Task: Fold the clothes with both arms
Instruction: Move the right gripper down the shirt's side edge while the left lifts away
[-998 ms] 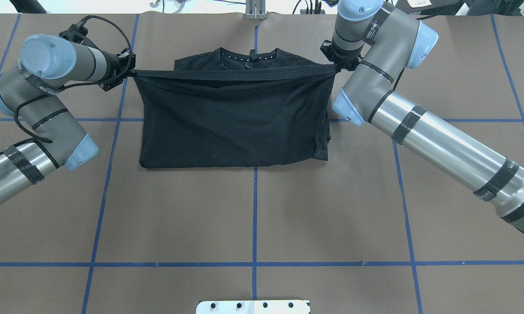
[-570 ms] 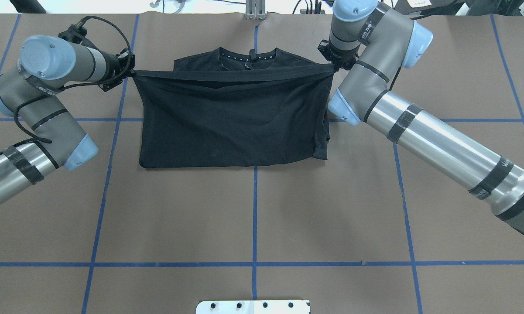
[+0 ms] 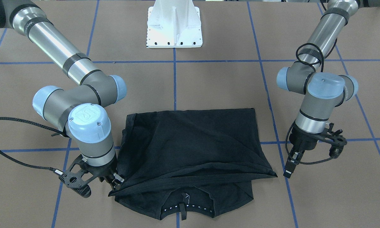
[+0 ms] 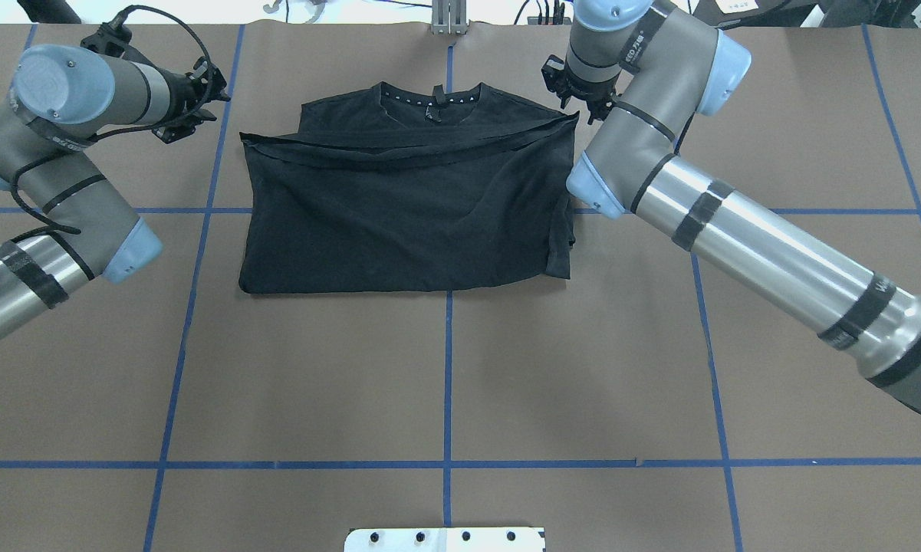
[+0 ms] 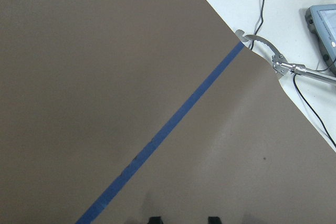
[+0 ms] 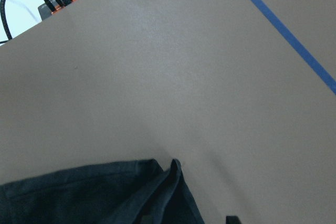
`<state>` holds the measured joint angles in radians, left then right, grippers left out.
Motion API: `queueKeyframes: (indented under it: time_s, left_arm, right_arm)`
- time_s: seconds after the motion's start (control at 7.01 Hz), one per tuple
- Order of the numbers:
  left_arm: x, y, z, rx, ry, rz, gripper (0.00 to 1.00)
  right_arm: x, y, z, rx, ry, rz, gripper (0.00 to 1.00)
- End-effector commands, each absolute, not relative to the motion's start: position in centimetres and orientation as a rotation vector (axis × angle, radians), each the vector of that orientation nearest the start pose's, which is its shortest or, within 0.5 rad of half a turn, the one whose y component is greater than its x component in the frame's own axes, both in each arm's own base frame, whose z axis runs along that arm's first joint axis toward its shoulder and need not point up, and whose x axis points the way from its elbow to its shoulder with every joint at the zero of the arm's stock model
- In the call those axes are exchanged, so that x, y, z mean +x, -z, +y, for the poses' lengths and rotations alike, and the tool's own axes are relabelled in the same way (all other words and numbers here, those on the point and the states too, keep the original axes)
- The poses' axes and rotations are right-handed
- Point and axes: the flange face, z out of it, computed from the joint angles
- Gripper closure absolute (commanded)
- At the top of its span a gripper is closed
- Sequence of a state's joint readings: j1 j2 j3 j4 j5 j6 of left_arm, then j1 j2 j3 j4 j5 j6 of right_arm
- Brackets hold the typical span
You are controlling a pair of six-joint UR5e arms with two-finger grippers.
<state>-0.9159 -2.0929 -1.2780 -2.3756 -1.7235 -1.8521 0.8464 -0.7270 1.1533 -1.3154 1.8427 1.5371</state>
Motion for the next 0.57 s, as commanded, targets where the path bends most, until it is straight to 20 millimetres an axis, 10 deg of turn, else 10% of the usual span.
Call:
queueKeyframes:
  time_s: [0.0, 0.43]
  left_arm:
    - [34.9, -38.9, -65.5, 0.193, 1.026, 1.107, 0.55]
    - [34.5, -38.9, -65.0, 0.195, 1.024, 1.114, 0.55]
  right_arm:
    - [-45.1, -30.0, -58.2, 0.028, -0.675, -0.848, 0.37]
    - [-43.4, -30.7, -46.8, -0.029, -0.687, -0.924, 0.3]
